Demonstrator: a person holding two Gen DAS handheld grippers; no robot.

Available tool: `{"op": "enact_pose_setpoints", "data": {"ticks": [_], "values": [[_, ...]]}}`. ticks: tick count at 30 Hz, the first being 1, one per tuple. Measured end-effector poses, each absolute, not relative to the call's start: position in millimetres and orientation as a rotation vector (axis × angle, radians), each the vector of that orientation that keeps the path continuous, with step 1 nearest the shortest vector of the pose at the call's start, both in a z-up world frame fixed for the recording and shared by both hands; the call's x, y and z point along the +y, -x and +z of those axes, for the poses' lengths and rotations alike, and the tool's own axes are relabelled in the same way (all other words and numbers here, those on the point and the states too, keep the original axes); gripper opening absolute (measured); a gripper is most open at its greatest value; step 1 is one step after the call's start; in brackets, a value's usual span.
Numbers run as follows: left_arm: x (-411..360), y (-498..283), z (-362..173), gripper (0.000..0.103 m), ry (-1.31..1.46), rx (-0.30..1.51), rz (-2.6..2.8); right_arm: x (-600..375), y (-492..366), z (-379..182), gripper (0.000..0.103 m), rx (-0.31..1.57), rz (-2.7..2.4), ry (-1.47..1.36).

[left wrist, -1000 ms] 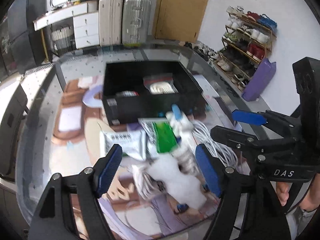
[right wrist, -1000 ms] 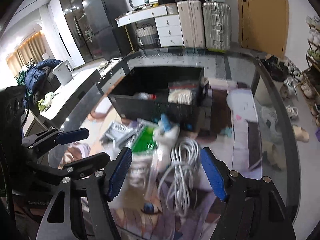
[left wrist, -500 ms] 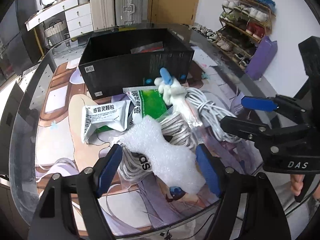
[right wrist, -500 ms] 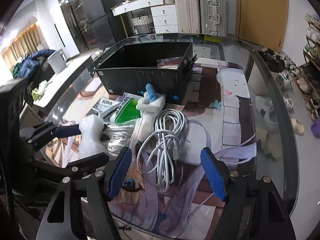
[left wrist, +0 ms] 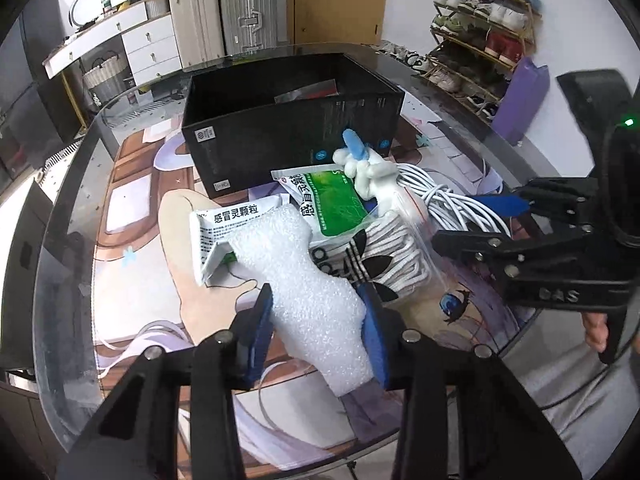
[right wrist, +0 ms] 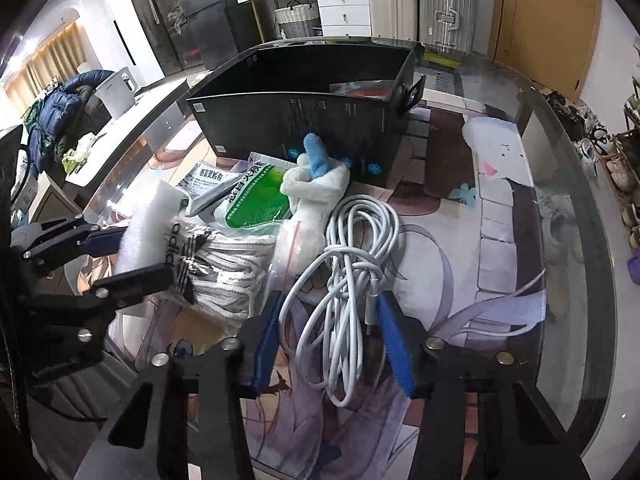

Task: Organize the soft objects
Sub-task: 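Grasp the white bubble foam with the left tool while the right grasps the grey cable coil, then lift both held items and lower them into the black box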

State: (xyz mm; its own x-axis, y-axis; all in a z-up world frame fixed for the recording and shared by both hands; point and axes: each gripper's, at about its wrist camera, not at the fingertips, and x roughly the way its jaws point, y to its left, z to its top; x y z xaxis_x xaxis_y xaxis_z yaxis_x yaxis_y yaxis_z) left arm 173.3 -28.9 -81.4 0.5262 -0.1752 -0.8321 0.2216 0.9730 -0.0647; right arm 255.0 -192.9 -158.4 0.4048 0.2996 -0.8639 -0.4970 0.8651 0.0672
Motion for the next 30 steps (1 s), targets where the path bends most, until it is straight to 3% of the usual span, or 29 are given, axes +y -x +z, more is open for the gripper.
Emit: {"op": "enact_pose_setpoints", "data": {"ticks": [2,3,6,30], "values": [[-26,-171,-78,0.039,-0.066,0.976,-0.245,-195,-254,-156,0.032,1.034,0.509,0.218],[-25,-170,-76,0.039,-0.077,0.965,-0.243,-196,-253,-154,0.021,1.028,0.512,0.214],[-21,-168,-70,0.039,-0.079,0.943,-0.24,-201,-250,-151,0.018,1.035,0.532,0.204],[-25,-162,-42,0.039,-0.088,0.849,-0.259,-194,-217,-99,0.017,0.856,0.597,0.172]]}}
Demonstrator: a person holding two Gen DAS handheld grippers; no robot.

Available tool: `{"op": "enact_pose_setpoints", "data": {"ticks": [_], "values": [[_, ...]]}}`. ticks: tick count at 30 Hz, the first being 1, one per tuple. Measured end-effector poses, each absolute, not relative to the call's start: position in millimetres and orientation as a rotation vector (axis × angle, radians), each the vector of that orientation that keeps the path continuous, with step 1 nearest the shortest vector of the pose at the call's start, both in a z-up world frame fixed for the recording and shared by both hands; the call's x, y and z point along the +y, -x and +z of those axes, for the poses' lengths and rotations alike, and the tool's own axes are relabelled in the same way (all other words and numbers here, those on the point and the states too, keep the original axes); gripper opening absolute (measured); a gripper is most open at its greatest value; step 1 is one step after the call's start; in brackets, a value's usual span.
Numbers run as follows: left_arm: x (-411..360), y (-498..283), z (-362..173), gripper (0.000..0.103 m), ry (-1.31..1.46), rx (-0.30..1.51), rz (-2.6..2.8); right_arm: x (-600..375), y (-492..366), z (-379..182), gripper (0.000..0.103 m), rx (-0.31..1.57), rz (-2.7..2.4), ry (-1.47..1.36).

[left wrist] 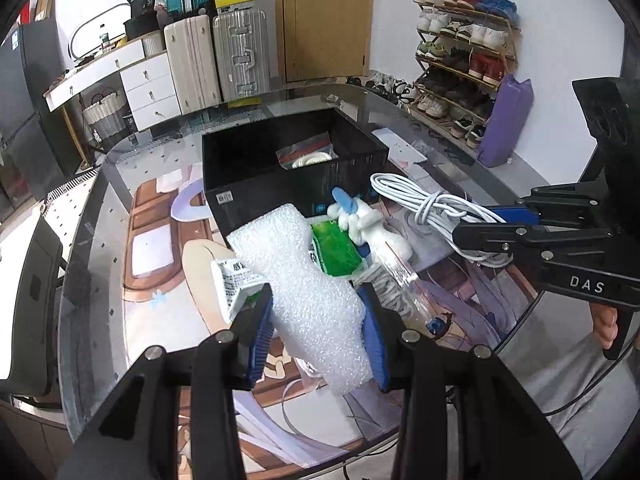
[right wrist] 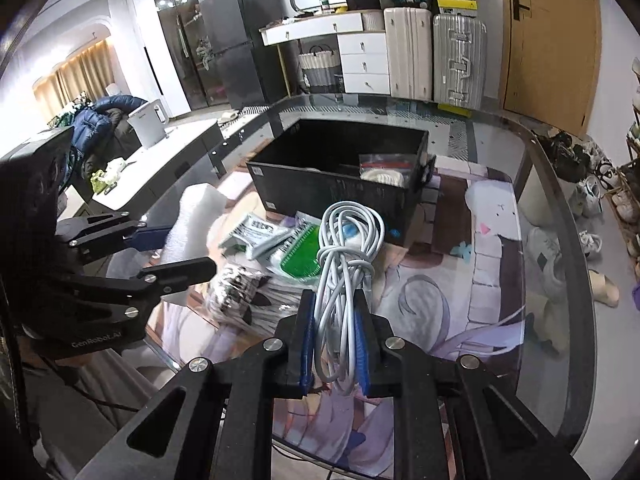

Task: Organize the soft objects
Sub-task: 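Lift both held items and lower them into the black box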

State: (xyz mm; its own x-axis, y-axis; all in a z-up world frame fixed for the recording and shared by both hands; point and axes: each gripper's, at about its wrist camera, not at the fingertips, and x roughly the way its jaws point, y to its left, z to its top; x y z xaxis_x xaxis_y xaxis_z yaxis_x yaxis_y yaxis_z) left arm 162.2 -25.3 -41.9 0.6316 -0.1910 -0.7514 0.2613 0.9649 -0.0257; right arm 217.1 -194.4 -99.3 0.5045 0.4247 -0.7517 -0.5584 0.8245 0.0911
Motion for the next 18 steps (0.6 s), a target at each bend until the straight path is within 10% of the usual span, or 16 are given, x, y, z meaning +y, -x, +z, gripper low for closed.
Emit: {"op": "enact_pose_setpoints", "data": {"ticks": [18], "values": [[-16,-180,-3,0.039,-0.055,0.735,-0.247,-173,-223,-53,0.017,0.723,0.632,0.138]]}}
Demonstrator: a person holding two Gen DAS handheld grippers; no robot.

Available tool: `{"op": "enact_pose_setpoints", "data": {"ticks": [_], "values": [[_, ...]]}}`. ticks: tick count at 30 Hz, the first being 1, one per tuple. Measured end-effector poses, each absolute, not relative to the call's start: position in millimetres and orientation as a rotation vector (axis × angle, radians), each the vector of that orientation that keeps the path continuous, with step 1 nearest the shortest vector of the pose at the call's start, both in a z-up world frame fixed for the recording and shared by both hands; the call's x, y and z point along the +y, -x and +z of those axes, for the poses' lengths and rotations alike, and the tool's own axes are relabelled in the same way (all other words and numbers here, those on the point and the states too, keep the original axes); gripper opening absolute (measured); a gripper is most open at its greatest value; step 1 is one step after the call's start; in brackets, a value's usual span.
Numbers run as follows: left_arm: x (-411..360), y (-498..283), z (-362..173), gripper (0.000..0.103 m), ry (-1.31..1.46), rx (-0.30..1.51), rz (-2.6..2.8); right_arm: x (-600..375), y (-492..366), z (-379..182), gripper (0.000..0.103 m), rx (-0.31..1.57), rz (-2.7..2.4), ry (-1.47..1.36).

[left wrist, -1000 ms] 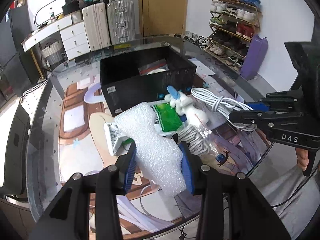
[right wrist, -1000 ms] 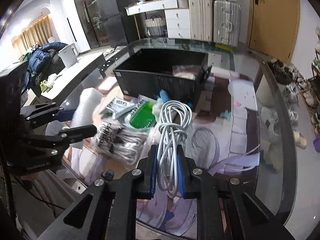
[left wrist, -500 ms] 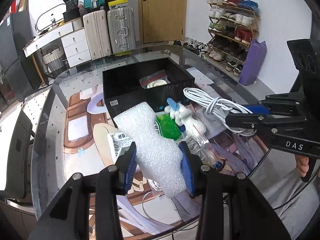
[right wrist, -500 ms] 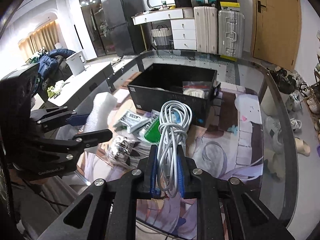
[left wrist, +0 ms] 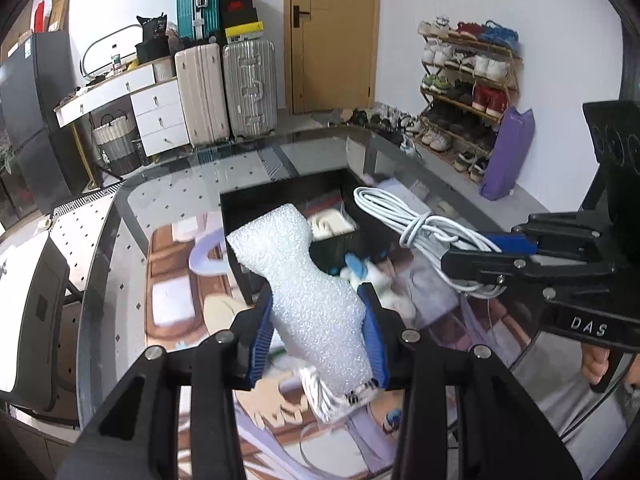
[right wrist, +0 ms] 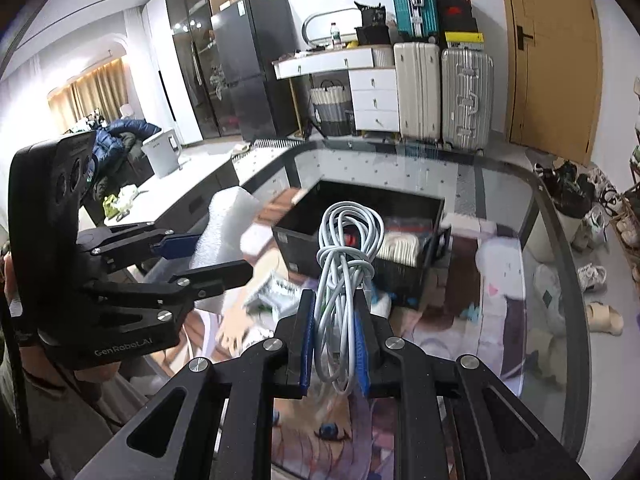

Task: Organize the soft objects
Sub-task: 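Lift both held items and lower them into the black box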

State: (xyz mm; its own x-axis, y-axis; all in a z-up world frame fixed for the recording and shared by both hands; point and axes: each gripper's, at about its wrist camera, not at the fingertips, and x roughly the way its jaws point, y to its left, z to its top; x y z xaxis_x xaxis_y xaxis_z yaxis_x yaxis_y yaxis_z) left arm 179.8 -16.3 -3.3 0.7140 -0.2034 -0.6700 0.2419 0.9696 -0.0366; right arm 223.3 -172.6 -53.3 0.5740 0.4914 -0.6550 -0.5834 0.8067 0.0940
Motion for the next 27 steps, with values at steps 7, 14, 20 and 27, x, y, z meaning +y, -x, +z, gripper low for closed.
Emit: {"op": "enact_pose_setpoints", "data": {"ticks": [7,14,20,27], "values": [[-3,-216,11,0.039,-0.023,0.675,-0.232,-156,-246,-28,0.017,0.632,0.605,0.157],[6,-257,7,0.039,0.018,0.644,-0.215,-138,-285,-23,0.017,0.597,0.573,0.164],[10,-287,-9,0.039,0.035,0.658,-0.196,-136,-325,-35,0.017,0.61,0.545,0.139],[3,-317,-33,0.039,0.032,0.711,-0.196,-129,-360,-58,0.017,0.659,0.527,0.134]]}}
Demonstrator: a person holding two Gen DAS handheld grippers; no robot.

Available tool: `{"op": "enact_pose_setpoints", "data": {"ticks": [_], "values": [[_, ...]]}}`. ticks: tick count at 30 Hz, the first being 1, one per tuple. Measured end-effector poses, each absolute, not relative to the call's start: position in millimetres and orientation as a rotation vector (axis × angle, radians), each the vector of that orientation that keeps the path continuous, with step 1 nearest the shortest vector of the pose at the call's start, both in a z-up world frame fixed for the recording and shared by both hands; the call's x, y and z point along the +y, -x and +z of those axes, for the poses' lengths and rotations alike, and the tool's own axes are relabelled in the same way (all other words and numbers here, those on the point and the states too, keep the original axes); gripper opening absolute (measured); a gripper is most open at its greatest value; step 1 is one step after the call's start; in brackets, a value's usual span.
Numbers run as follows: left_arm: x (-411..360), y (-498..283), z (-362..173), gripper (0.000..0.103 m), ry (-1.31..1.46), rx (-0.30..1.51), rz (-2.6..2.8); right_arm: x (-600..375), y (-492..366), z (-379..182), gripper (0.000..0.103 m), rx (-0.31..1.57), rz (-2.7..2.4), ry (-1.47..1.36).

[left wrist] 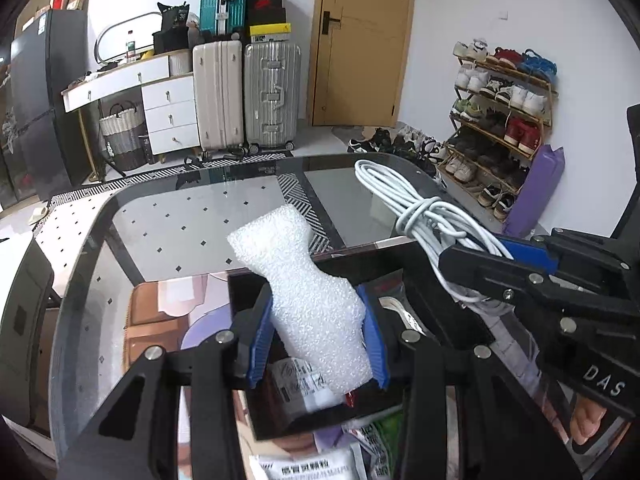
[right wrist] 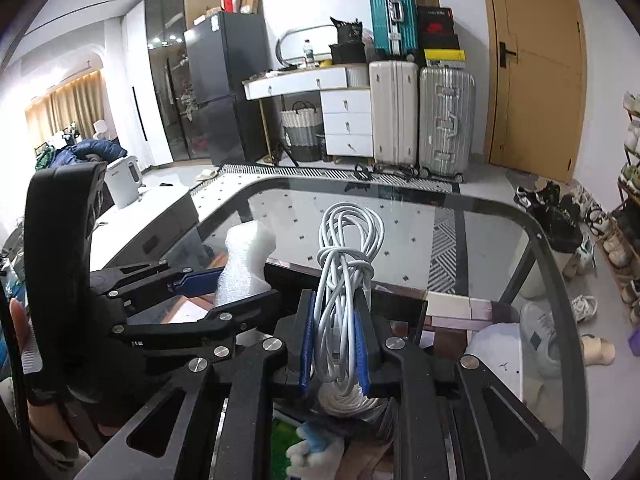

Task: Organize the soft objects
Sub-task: 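Lift both held items and lower them into the black box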

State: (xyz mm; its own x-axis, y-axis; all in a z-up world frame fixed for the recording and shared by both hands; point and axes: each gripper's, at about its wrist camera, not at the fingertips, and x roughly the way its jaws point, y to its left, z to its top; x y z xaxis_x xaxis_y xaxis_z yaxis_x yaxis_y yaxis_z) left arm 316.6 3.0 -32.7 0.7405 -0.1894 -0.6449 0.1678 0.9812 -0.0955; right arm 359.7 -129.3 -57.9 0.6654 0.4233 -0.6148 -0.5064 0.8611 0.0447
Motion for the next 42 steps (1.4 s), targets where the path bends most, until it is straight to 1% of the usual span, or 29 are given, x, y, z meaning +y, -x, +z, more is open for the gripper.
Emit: {"op": "enact_pose_setpoints", "data": {"ticks": [8,21,26,28,29,31,32,33,34,35,37,38,40,42], "values": [[1,-328,-55,0.039,0.02,0.772,-0.202,-133,-381,-97,0.017,0.756,0.546,0.107],[-9,-325,-66,0.04,-0.004,0.815,-0.208,-132,-385,-118,0.017,0.818,0.555,0.105],[-11,-325,-67,0.04,0.004,0.82,-0.214,-134,-383,-118,0.027,0.812,0.557,0.099],[-11,-324,-66,0.041,0.001,0.82,-0.218,-137,-382,-119,0.035,0.819,0.551,0.095],[-12,-323,-65,0.043,-0.001,0.819,-0.215,-139,-381,-119,0.036,0.819,0.548,0.086],[-10,-322,-63,0.05,-0.003,0.823,-0.199,-144,-379,-117,0.04,0.815,0.558,0.061],[-9,-321,-60,0.058,0.0,0.824,-0.181,-147,-378,-115,0.043,0.811,0.558,0.053],[-8,-320,-58,0.062,0.015,0.823,-0.186,-151,-377,-112,0.05,0.806,0.557,0.04],[-6,-319,-56,0.064,0.035,0.827,-0.196,-154,-375,-110,0.053,0.803,0.553,0.031],[-4,-318,-54,0.067,0.046,0.828,-0.205,-157,-373,-106,0.053,0.802,0.55,0.02],[-3,-311,-47,0.077,0.042,0.814,-0.208,-161,-367,-99,0.055,0.799,0.553,0.009],[-2,-308,-43,0.079,0.035,0.805,-0.203,-164,-363,-96,0.055,0.795,0.553,0.011],[-1,-300,-36,0.08,0.029,0.804,-0.209,-167,-353,-89,0.061,0.789,0.562,0.02],[0,-290,-31,0.08,0.028,0.803,-0.22,-170,-344,-84,0.063,0.792,0.572,0.016]]}}
